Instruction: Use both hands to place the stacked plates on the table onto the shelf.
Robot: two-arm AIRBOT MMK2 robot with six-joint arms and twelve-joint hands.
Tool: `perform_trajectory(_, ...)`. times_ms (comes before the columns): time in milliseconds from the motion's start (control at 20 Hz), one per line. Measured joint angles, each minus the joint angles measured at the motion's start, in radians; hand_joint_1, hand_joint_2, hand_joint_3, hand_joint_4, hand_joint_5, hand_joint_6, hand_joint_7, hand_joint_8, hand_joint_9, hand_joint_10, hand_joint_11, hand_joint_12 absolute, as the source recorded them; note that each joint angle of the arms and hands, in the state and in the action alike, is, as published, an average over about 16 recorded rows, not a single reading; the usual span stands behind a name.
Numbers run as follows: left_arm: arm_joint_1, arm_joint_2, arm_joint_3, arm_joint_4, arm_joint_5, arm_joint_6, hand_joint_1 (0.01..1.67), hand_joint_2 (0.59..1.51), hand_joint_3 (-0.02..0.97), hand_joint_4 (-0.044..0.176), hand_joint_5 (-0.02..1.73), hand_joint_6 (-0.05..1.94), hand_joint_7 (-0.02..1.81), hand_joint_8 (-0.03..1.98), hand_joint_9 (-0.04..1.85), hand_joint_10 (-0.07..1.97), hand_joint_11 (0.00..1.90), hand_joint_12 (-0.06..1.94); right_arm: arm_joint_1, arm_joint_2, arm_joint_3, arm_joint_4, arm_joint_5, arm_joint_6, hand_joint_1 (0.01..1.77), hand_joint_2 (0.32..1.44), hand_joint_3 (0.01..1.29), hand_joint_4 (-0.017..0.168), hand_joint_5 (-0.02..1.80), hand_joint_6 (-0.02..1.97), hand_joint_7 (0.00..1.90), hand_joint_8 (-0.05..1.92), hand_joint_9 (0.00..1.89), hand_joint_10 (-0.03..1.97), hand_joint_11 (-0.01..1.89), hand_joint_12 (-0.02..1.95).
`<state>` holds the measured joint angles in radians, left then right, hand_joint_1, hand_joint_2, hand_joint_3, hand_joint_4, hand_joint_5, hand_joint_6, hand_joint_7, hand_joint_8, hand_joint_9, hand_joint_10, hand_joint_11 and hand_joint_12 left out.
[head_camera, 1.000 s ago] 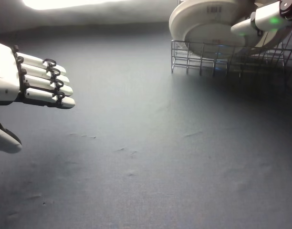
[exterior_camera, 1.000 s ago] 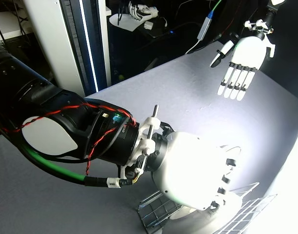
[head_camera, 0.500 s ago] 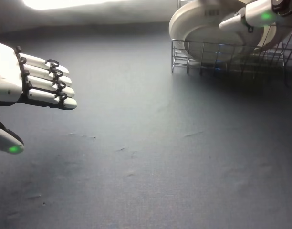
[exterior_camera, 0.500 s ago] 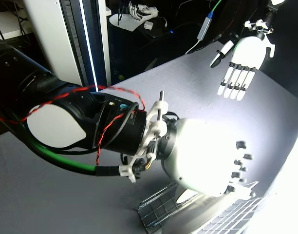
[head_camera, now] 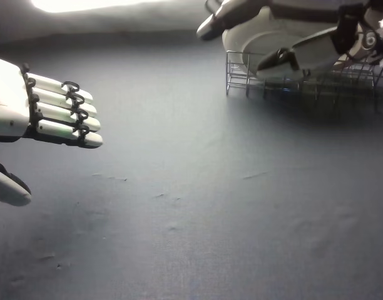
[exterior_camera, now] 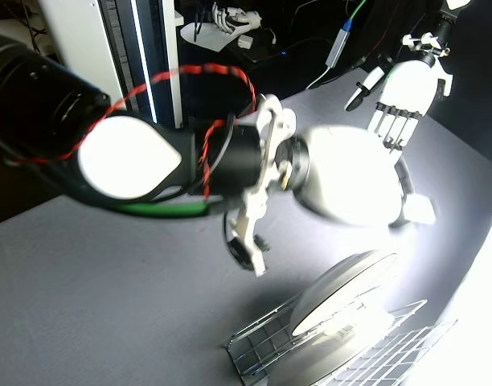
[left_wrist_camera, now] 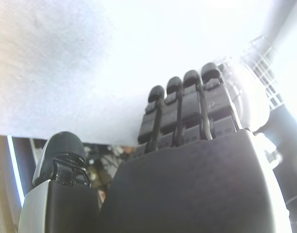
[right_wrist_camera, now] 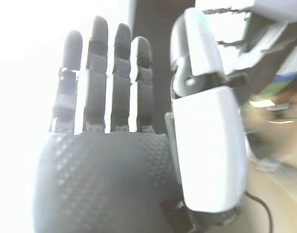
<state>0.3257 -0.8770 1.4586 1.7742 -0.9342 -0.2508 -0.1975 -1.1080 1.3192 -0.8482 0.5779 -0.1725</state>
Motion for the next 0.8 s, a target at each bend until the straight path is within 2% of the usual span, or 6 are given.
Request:
perform_trajectory(200, -0.004, 0.001, -0.016, -0.046, -0.04, 0.003, 0.01, 1.215, 0.019, 0.004, 0.13, 0.01, 0.14, 0.02, 0.1, 0.03, 0.06, 0.05, -0.028, 0.007, -0.036, -0.116, 0.109, -0.022, 1.08, 1.03, 0.01, 0.004, 0.69, 0.05, 0.76, 0.04, 0.71, 0.19, 0.26, 1.33)
perform_trajectory(350, -0.007, 0.005, -0.032, -0.087, -0.076, 0.011, 0.01, 1.236, 0.019, 0.004, 0.24, 0.11, 0.27, 0.14, 0.22, 0.13, 0.13, 0.25, -0.052, 0.015, -0.058, -0.169, 0.175, -0.04, 1.03, 1.03, 0.01, 0.006, 0.71, 0.24, 0.79, 0.25, 0.72, 0.43, 0.32, 1.39)
perform_trajectory(550, -0.011, 0.01, -0.054, -0.134, -0.117, 0.029, 0.03, 1.276, 0.018, 0.003, 0.36, 0.55, 0.4, 0.59, 0.37, 0.59, 0.27, 0.72, -0.075, 0.028, -0.083, -0.194, 0.228, -0.064, 0.94, 1.03, 0.01, 0.005, 0.76, 0.71, 0.83, 0.72, 0.77, 0.87, 0.46, 1.54)
perform_trajectory(800, -0.012, 0.016, -0.08, -0.163, -0.142, 0.053, 0.18, 1.317, 0.015, 0.0, 0.68, 1.15, 0.76, 1.19, 0.73, 1.18, 0.66, 1.32, -0.08, 0.044, -0.101, -0.202, 0.254, -0.08, 0.79, 1.07, 0.01, 0.007, 0.95, 1.29, 1.03, 1.32, 0.99, 1.42, 0.82, 1.72)
